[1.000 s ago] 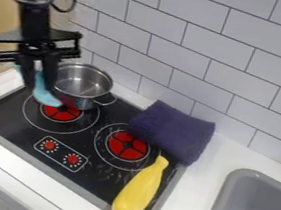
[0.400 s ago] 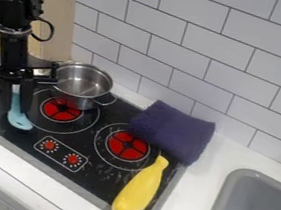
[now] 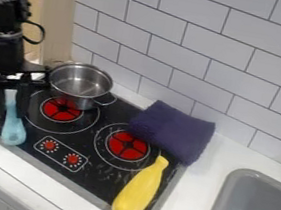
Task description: Move the blue brush to the lower left of the stove
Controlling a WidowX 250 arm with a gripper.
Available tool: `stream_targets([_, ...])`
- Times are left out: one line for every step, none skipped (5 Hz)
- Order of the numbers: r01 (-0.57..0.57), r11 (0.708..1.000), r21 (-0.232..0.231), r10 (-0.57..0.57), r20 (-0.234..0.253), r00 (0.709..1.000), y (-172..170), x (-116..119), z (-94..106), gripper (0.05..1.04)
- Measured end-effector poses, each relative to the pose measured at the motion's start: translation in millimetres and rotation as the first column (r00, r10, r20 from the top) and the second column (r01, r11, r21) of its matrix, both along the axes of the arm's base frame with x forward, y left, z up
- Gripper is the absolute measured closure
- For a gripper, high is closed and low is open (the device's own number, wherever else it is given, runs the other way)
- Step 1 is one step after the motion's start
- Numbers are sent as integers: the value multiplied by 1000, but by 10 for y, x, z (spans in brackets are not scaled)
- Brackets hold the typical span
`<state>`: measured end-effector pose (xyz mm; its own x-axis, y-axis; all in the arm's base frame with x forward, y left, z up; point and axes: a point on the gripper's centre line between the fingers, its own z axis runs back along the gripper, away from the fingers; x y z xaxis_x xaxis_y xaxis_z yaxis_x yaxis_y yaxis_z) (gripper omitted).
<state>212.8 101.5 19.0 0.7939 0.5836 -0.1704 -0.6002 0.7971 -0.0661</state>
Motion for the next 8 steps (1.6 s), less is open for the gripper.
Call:
stream_targets([-6,1000,-8,6,-6,1000,-6,-11,-1,281])
stream_targets([-10,1000,-21,10,-25,1000,-31,-46,34,67])
stream_targets([-23,1000,-4,23,22,999,-31,16,286,75])
stream_targets([43,999,-24,-42,20,999,-109,71,434,85])
stream_targets([313,949,34,-311,-49,949,-344,170,552,85])
stream_targets([504,862,51,-498,-96,862,-578,238,636,85])
stream_targets([595,802,50,-593,-52,804,-874,435,744,85])
stream_targets([629,773,81,-628,-44,777,-1261,482,787,85])
